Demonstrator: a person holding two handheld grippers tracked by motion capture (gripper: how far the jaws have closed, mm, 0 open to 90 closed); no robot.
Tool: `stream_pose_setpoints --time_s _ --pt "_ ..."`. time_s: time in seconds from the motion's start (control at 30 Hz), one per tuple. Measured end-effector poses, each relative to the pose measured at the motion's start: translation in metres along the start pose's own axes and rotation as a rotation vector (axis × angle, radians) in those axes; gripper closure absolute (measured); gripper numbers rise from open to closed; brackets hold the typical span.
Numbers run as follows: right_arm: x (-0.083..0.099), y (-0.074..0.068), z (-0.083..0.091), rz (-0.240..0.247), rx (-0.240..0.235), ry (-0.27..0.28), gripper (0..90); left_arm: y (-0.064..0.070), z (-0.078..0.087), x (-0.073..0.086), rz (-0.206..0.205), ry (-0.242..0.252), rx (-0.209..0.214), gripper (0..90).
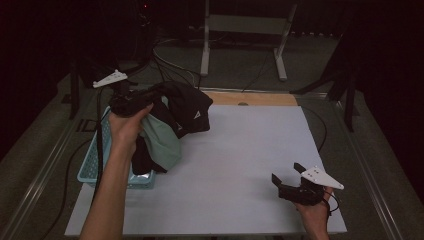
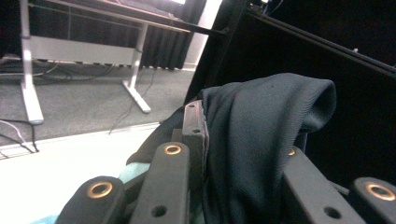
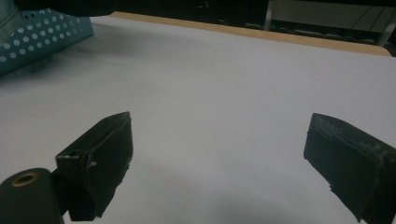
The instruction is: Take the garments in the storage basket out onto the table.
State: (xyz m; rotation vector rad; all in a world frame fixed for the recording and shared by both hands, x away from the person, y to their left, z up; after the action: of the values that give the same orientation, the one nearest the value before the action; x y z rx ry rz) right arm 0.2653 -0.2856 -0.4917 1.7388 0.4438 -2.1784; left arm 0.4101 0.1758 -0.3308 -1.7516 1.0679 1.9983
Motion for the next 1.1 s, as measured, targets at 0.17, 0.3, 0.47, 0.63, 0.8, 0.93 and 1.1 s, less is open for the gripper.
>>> stream_pose_setpoints --time_s 0.17,0.3,0.47,0.63,0.8,0.93,1.1 --pt "0.000 0.000 0.000 0.001 -0.001 0.000 8.1 0.006 -0.010 0.004 0.002 -0.012 0.021 77.7" --pt "0.000 0.000 0.000 0.002 -0.004 -0.001 8.0 0.010 -0.017 0.009 0.006 -0.022 0.034 77.7" --pt "0.000 0.000 0.000 0.001 -0.004 0.000 8.1 0.016 -0.026 0.013 0.001 -0.035 0.047 77.6" --pt "0.000 0.000 0.000 0.000 -0.004 -0.001 8.1 0.022 -0.034 0.015 0.003 -0.039 0.065 77.6" --pt "0.000 0.000 0.000 0.000 -0.004 -0.001 8.1 0.028 -0.042 0.019 0.007 -0.042 0.081 77.6" --pt "0.000 0.000 0.001 -0.001 -0.004 0.000 8.1 0.033 -0.049 0.022 0.008 -0.048 0.092 77.6" --pt "0.000 0.001 0.000 0.001 -0.003 -0.001 8.0 0.039 -0.058 0.027 0.019 -0.053 0.110 77.6"
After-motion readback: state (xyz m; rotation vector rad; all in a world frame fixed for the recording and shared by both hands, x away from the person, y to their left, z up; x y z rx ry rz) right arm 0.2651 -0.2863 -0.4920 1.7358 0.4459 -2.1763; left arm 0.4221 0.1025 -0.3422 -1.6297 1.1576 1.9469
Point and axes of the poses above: each handheld gripper's, and its own axes: z roughly backward along the jaws, x roughly out of its underside, y roughly to its right, the point moved 3 cm from there along -z, roughly forward along the jaws, and after that the axes turned 13 degrees about y, right-handed, at the moved point
